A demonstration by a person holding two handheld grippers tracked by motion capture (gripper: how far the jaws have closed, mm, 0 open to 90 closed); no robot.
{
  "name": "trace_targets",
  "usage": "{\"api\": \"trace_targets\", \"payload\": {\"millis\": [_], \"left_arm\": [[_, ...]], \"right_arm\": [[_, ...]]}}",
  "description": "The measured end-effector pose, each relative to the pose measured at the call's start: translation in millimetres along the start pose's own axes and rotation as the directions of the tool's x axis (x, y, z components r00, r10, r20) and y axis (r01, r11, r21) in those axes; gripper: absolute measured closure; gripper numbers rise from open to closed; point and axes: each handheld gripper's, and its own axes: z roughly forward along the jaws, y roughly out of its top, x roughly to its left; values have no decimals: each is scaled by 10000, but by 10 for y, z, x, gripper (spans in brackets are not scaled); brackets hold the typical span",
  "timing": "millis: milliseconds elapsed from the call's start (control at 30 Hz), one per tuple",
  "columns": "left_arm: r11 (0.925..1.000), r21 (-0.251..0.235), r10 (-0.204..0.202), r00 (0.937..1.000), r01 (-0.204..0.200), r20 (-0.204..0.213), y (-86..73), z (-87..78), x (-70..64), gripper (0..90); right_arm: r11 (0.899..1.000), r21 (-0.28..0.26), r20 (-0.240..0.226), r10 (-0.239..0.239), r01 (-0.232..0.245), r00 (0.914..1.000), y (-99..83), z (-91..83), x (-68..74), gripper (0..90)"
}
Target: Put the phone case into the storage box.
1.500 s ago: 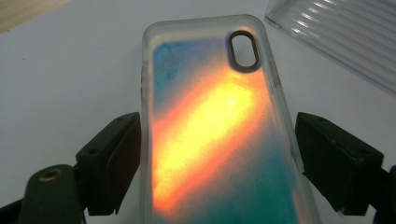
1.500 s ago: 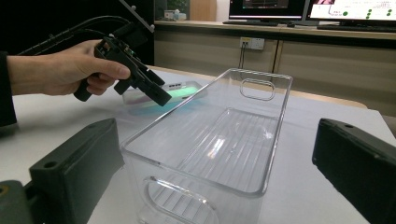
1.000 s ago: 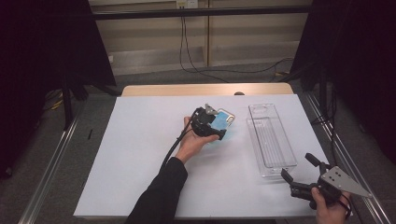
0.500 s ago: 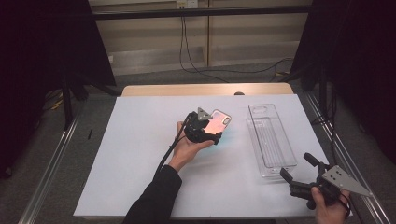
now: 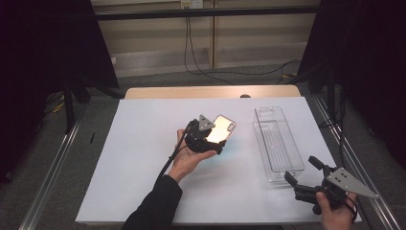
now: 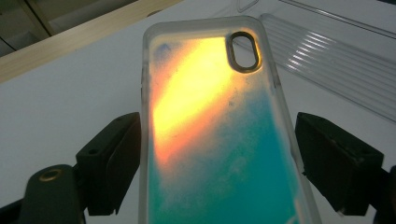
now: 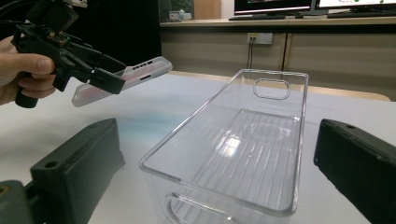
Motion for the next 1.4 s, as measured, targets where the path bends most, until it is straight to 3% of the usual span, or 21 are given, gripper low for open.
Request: {"api": "trace_targets", "payload": {"millis": [400,500,800,900,1067,1400], "left_arm": [[9994,-329,-106,9999,101,-132,-103,-277,-41,169],[9980,-551,-335,9992,322,-221,-136,-367,-20,169],[9963,-758,-441,9974,397,-563,-253,-588,-48,169],[9958,-806,-485,9973,439,-555,-298,-647,-62,169],[9951,-938,-394,9968,328,-702,-343,-749,-90,169],[9945,-1005,-381,9955,293,-866,-456,-866,-142,169]], "right_arm": [[9997,34,-319,-229,230,9992,65,45,51,1],[9999,6,-341,-122,122,9993,78,62,62,1],[9997,188,27,-127,126,9999,119,159,170,0],[9994,301,-102,-136,139,9999,125,212,220,0],[9972,464,-389,-576,594,9976,140,278,292,0],[9972,576,-589,-440,474,9973,197,450,464,6]]}}
